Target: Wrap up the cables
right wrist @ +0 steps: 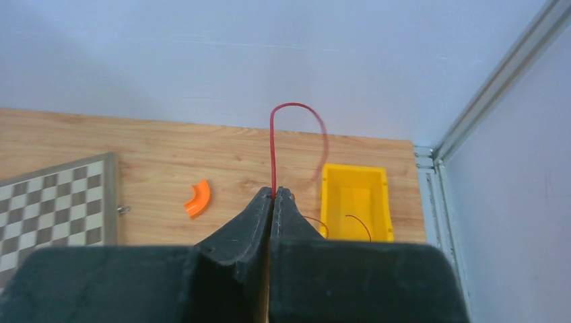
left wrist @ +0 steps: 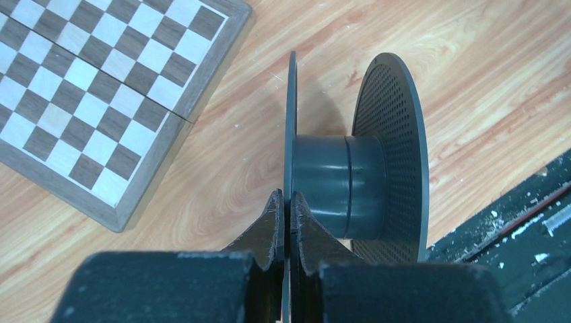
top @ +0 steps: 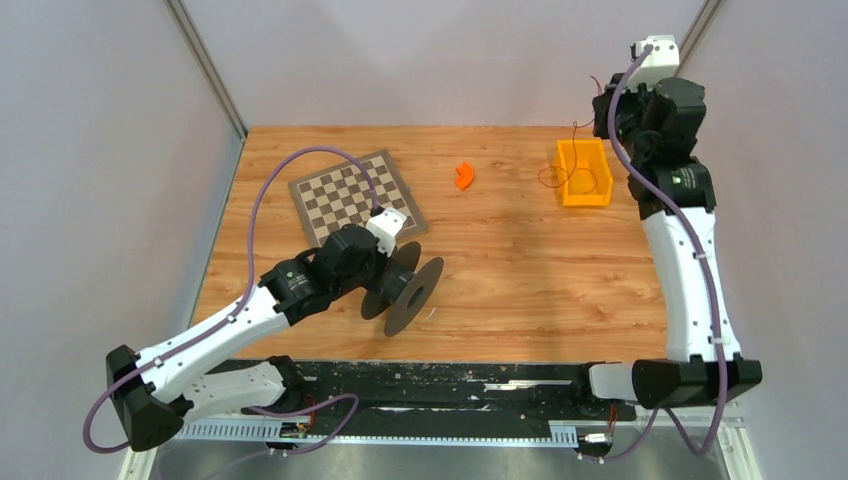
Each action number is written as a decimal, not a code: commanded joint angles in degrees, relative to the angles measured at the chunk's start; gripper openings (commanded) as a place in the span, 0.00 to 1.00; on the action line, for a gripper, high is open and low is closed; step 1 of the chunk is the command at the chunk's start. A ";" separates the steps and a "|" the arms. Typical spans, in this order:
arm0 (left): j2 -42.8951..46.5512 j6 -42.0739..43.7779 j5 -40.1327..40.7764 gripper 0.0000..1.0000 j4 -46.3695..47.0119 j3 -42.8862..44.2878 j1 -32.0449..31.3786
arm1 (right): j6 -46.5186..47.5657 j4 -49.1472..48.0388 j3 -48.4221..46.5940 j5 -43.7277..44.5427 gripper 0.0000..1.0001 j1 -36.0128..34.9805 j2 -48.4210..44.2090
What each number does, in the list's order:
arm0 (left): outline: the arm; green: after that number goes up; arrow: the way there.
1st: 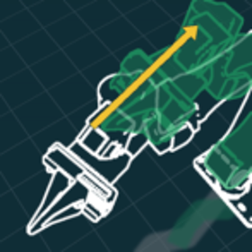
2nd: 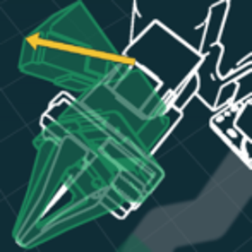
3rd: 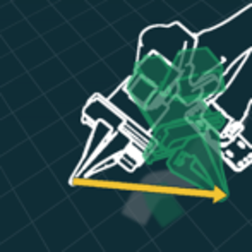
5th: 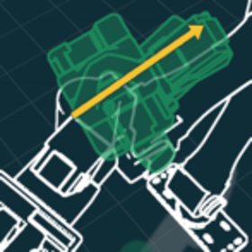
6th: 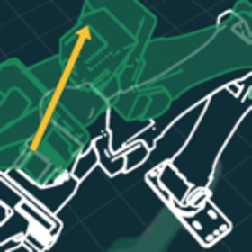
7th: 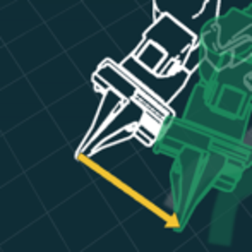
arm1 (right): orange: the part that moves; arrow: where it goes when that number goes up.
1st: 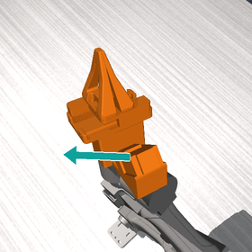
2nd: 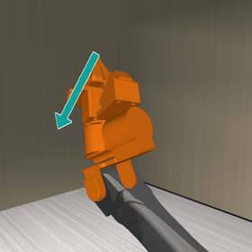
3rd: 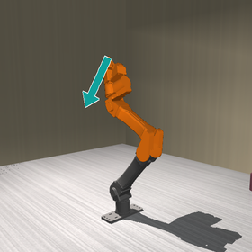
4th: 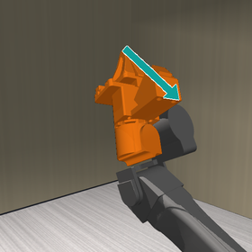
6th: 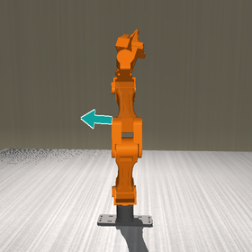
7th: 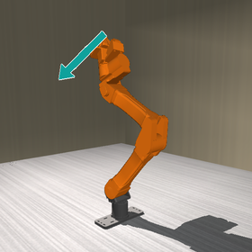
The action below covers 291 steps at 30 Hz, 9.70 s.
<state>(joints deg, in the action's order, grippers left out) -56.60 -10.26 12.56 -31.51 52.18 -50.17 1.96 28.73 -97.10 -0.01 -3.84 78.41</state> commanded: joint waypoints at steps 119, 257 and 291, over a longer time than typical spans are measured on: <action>2.76 -9.41 -4.55 0.51 15.15 -7.88 5.05 | -40.75 -75.26 63.05 -48.97 0.00 -28.31 -0.82; 4.83 -10.24 -4.67 0.00 20.86 -13.06 10.47 | -50.46 -88.63 66.00 -38.93 0.00 -35.71 6.99; 16.17 -13.89 7.91 0.00 4.00 0.51 10.53 | -21.59 -69.35 74.90 -22.25 0.78 -44.01 -11.94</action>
<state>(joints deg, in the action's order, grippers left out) -41.25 -21.98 16.97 -28.95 48.07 -39.42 -20.01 -34.61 -22.33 -28.84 -44.80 64.25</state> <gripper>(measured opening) 0.029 0.796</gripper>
